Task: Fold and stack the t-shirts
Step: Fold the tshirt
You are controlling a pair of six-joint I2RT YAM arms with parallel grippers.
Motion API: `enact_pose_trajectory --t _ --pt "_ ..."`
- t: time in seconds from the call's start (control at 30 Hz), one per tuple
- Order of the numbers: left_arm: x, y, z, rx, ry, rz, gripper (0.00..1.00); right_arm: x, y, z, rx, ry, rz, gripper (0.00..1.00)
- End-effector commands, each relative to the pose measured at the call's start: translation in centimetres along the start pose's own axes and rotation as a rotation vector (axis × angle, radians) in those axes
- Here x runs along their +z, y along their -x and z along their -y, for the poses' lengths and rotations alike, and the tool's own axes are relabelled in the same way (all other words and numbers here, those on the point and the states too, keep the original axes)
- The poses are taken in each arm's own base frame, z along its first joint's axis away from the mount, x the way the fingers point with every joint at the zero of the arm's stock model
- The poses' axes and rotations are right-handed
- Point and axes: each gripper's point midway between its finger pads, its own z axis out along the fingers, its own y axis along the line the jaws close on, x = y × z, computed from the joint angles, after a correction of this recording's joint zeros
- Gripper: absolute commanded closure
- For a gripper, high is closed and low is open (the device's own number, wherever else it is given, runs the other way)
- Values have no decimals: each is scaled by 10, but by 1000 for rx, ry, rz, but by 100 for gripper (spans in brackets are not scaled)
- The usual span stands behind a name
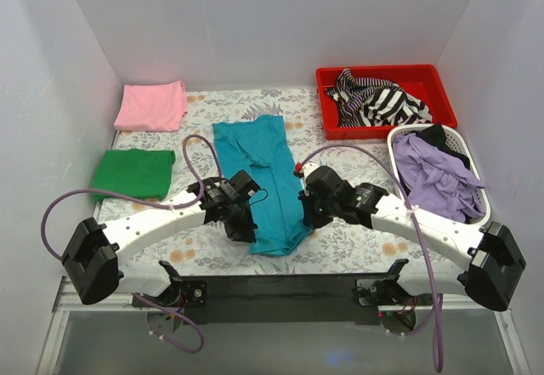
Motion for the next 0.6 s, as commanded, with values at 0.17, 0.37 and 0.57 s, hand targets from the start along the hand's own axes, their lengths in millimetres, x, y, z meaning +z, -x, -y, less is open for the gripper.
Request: enact_pose_trajectory --t 0.17,0.37,0.57 --pt "-19 27 15 -37 -95 -10 98 1 45 20 -55 -42 95 99" --pt "-17 54 32 -48 -125 24 97 12 75 27 -62 -29 147 99" --pt "-8 66 34 -59 -110 4 97 21 114 26 -110 -5 187 99"
